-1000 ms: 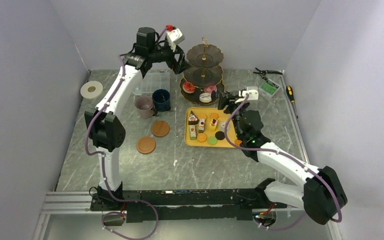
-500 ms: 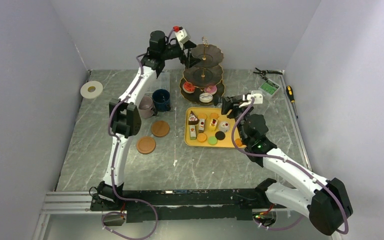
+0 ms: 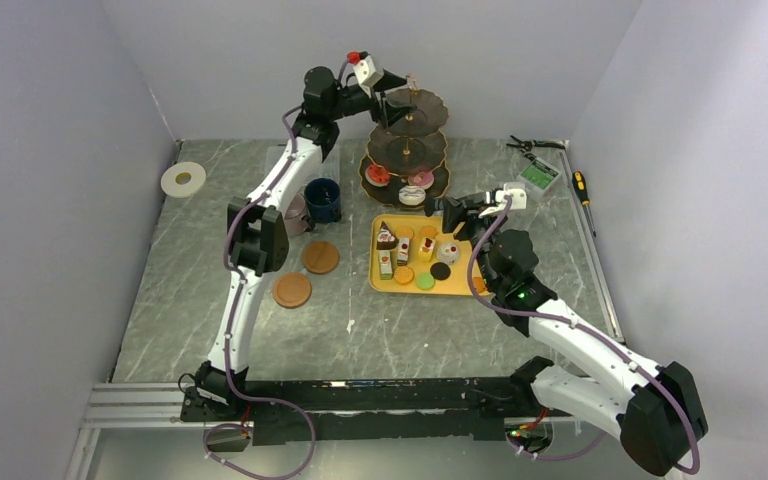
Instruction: Serve the afternoon tea
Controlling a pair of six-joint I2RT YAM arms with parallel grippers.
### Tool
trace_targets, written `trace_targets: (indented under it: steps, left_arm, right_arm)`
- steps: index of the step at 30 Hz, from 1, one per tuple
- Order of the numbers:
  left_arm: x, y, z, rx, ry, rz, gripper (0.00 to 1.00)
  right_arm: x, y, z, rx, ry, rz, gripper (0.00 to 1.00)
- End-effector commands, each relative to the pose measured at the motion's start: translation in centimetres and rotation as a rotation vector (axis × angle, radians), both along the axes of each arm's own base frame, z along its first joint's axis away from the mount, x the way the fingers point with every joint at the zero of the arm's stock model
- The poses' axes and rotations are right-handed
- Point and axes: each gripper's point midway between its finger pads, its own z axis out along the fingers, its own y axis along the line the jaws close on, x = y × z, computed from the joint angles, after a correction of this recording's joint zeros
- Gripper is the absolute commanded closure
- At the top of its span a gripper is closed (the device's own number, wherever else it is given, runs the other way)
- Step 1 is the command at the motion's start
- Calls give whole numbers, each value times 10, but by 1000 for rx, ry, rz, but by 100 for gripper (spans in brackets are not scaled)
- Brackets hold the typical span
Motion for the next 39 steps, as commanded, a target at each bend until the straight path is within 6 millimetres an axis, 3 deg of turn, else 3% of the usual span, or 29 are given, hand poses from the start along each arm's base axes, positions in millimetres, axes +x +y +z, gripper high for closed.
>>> trace_targets:
  steps: [1,10,16,25,31,39]
  left_arm:
    - [-4,-13,8,-41,-29,-25,29]
    - [8,-18,-2,-77,-6,29,39]
    - [8,-24,7,-112,-35,41,66]
    - [11,-21,26,-143,-102,128,91]
    - [4,-10,52,-151,-166,212,97]
    - [-2,9,61,-137,-151,377,97]
  right_arm:
    - [-5,-3,17,48,-47,4,42]
    - [-9,-9,21,56,-57,-7,43]
    - [-10,-9,19,59,-52,-7,43]
    - [-11,-10,16,62,-46,-6,44]
    - [-11,-8,15,55,-43,6,44]
    - [-8,-2,10,39,-26,39,44]
